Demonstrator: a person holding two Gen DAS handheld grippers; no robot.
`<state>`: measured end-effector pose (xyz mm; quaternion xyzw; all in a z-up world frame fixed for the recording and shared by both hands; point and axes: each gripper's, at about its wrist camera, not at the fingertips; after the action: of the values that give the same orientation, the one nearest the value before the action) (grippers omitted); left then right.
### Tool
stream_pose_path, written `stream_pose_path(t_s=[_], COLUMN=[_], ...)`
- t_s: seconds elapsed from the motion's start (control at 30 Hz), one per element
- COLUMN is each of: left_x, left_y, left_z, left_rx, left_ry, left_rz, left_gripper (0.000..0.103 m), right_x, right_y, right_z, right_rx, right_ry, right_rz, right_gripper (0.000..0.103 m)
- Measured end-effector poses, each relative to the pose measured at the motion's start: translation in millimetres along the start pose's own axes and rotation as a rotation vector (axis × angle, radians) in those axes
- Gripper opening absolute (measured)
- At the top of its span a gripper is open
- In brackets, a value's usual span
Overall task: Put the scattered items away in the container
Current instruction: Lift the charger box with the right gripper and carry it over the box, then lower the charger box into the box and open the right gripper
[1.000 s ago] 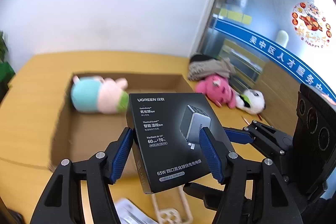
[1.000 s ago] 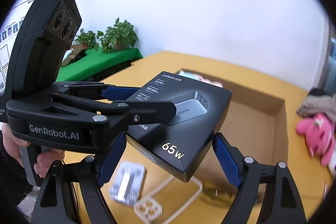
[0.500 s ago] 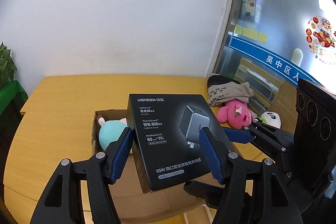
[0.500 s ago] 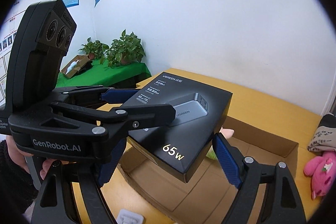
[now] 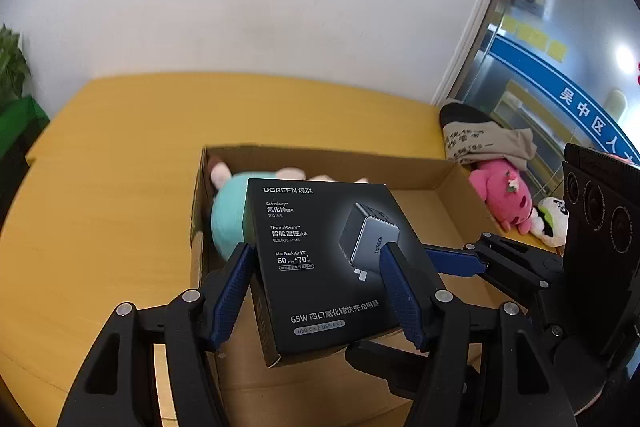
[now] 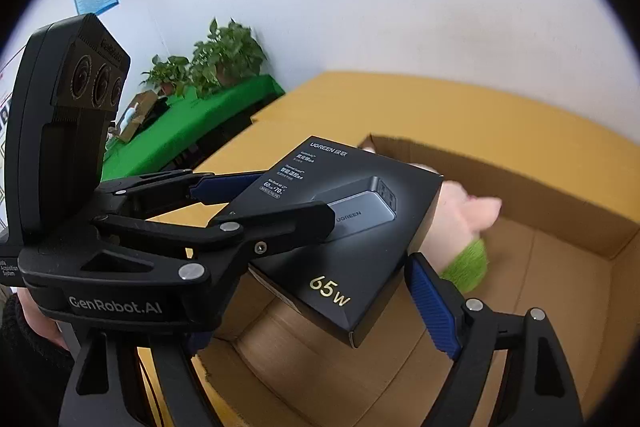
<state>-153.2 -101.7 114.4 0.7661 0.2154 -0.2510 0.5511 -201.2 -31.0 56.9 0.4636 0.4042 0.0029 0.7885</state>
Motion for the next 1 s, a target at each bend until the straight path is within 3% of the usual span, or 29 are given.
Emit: stream_pose_path(t_s=[0.33,0.53,0.63,0.83,0.93,1.0], left_x=[28.1,37.9,39.8,45.6,50.9,55.9], left_y=[-62.3,-77.1,-78.2,-69.9,-46.6,-25.9], left_z=[25.8,26.7,25.4,23.7,18.2,9.9], left_rx=[-0.044,-0.078,-0.104,-0.112,-0.129,-0.159], left_ry=[0.044,0.061,0.046,0.045,0.026,0.008], left_rz=[0.145,0.207,0.215,0.212,0.145,0.083], left_gripper=[0.069,0.069,0.063,0.059,0.063,0.077], right_x=[13.5,11.3,7.7,17.1,30.1,37.7], right_y=[-75.7,-101.2,-108.1,-97.7,-72.2,-45.7], right_z=[-19.4,-16.0,-9.2,-7.3,-3.6,-0.5], right_rx=[-0.051,-0.038,-0.013,0.030,0.069,0.108], right_ry=[-0.077,-0.073,-0.058,-0.071,-0.073,-0.068], right_rz=[0.198,0.326,0.351,0.318,0.246,0.177], right_gripper=[0.084,0.084,0.085,0.087,0.087,0.088])
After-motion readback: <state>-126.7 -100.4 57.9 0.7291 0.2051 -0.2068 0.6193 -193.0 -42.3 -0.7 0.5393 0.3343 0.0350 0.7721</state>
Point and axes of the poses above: each gripper's, at about its wrist camera, not at the fingertips, and y roughly against the way its jaws point, z to its left, x to its underside, and after that the axes turned 5 degrees about z, right-handed
